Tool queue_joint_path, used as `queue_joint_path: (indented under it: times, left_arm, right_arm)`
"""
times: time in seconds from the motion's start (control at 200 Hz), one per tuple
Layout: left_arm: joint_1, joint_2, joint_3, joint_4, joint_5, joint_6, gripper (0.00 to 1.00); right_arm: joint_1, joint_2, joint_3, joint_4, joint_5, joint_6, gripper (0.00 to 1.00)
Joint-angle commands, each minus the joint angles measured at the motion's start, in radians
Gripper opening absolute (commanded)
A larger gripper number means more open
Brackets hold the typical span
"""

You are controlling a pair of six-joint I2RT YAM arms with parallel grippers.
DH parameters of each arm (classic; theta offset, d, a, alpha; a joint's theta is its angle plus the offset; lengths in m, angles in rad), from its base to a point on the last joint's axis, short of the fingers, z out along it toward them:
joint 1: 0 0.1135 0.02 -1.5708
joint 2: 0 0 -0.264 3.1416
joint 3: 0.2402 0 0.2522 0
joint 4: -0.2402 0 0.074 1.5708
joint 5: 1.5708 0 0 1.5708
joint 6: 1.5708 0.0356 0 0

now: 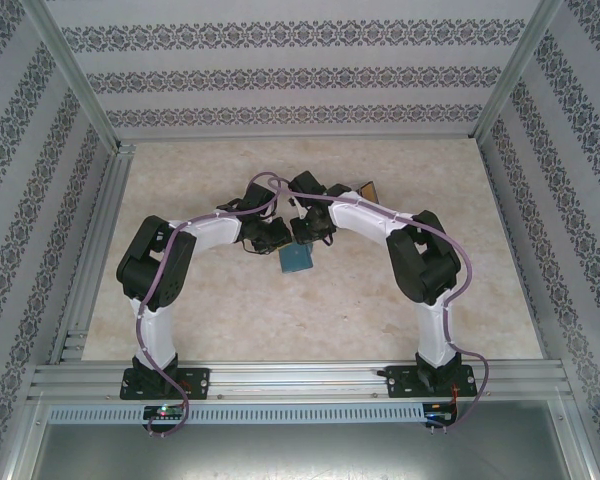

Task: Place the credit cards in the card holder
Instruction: Close the button on the card holder.

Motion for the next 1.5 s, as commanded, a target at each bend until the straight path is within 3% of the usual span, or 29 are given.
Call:
queue_joint_path:
  times: [0.0,0.335,0.52,0.809,1.124,1.494]
  left_arm:
    - [-0.010,0.058,-0.037,-0.093,0.008,-0.008,0.16]
    - [-0.009,0.056,-0.034,-0.095,0.007,-0.008,0.16]
    - [-0.010,0.052,-0.047,-0.062,0.029,-0.039,0.16]
    - [-0.010,0.057,-0.070,-0.025,0.048,-0.060,0.13]
    - [-0.009,0.053,-0.076,-0.026,0.042,-0.064,0.06]
    - [-0.009,0.044,-0.073,-0.039,0.031,-0.059,0.02]
  right_arm:
    - [0.001,0.023,0.035,-0.054,0.042,-0.012,0.18]
    - [-0.031,-0.089,-0.041,-0.024,-0.043,0.024,0.04]
    - [-0.064,-0.215,-0.269,0.255,-0.245,0.152,0.03]
    - [-0.056,-0.212,-0.430,0.533,-0.329,0.256,0.03]
    - [-0.034,-0.156,-0.400,0.514,-0.323,0.237,0.03]
    - [-0.041,-0.220,-0.426,0.449,-0.282,0.194,0.03]
